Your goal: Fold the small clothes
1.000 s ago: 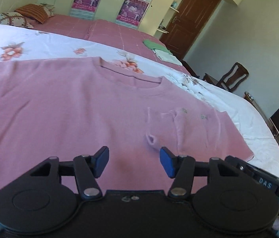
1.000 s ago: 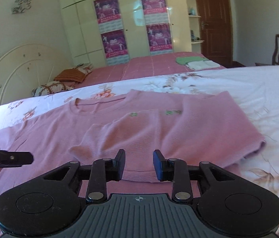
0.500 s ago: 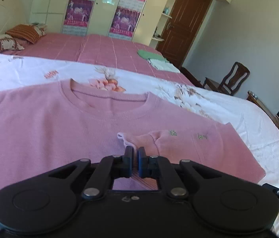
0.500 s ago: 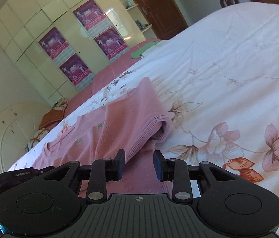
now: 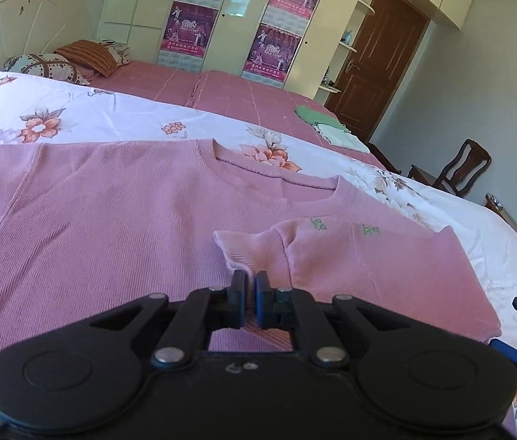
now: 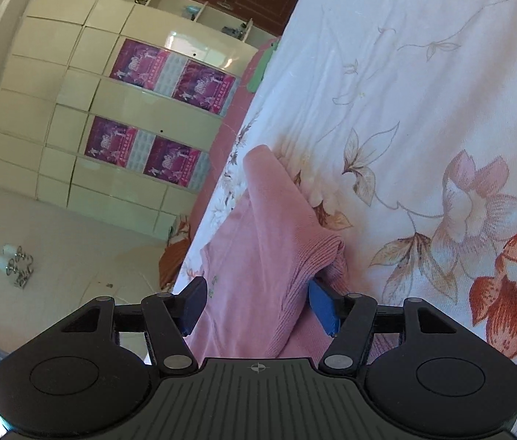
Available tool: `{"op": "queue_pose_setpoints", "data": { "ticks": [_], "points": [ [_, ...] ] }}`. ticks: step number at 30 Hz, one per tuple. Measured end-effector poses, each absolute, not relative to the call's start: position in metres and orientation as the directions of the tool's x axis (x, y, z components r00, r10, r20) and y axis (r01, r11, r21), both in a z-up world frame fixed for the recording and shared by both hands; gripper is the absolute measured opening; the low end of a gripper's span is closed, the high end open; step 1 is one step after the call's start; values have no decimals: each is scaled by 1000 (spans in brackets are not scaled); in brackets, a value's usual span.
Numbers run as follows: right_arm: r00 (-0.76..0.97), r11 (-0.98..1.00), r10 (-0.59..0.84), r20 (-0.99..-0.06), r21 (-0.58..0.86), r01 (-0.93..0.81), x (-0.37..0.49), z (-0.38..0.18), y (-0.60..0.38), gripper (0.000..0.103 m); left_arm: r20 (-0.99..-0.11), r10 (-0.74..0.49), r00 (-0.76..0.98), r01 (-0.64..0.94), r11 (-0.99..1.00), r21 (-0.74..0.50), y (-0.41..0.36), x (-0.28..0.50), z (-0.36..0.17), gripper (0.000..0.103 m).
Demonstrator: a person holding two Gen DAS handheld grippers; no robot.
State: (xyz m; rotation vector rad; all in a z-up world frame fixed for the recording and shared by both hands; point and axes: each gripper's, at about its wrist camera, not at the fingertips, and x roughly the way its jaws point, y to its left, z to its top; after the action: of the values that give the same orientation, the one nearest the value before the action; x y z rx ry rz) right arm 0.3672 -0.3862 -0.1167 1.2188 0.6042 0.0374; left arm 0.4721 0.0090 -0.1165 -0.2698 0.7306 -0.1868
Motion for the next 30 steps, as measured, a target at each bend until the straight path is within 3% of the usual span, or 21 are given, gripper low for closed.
{"op": "queue_pose_setpoints", "data": {
  "ticks": [5, 7, 8, 11, 13, 14, 15, 16, 17, 20, 23, 25, 26, 30],
  "points": [
    [837, 378, 313, -448, 868, 323, 375, -119, -400, 62, -616, -272, 739, 76, 943, -324, 16, 474, -116, 5],
    [840, 396, 298, -453, 859, 323, 374, -117, -400, 31, -585, -284, 760, 98, 940, -328, 17, 470, -110, 5],
    [840, 434, 297, -453, 848, 304, 374, -113, -398, 4, -575, -280, 769, 103, 942, -321, 17, 468, -109, 5],
    [795, 509, 278, -539, 785, 354, 372, -115, -390, 4, -607, -278, 744, 112, 948, -296, 15, 470, -115, 6],
    [773, 556, 272, -573, 749, 360, 362, -118, -385, 4, -634, -255, 730, 83, 954, -288, 20, 472, -121, 20],
    [770, 585, 275, -575, 736, 340, 356, -113, -383, 5, -630, -240, 739, 66, 956, -286, 24, 471, -121, 45],
    [773, 622, 270, -574, 716, 315, 349, -106, -382, 16, -614, -225, 756, 52, 957, -287, 28, 470, -121, 65],
    [784, 663, 249, -569, 690, 290, 343, -97, -381, 27, -603, -218, 767, 47, 957, -287, 30, 472, -120, 68],
    [800, 701, 223, -557, 662, 265, 338, -90, -380, 47, -602, -224, 767, 52, 956, -290, 31, 477, -120, 66],
    [828, 750, 200, -524, 626, 215, 351, -76, -390, 47, -636, -263, 725, 77, 949, -305, 26, 503, -124, 48],
    [831, 755, 199, -520, 622, 208, 387, -77, -404, 47, -673, -267, 689, 98, 955, -279, 13, 521, -131, 44],
    [822, 750, 206, -531, 626, 216, 413, -85, -412, 47, -680, -268, 683, 127, 960, -250, 4, 526, -132, 26],
    [817, 741, 219, -534, 636, 217, 423, -90, -415, 47, -680, -268, 683, 141, 961, -237, 0, 527, -132, 5],
    [789, 726, 262, -556, 652, 218, 460, -109, -421, 44, -626, -247, 740, 138, 966, -218, -3, 518, -130, 4]
  ]
}}
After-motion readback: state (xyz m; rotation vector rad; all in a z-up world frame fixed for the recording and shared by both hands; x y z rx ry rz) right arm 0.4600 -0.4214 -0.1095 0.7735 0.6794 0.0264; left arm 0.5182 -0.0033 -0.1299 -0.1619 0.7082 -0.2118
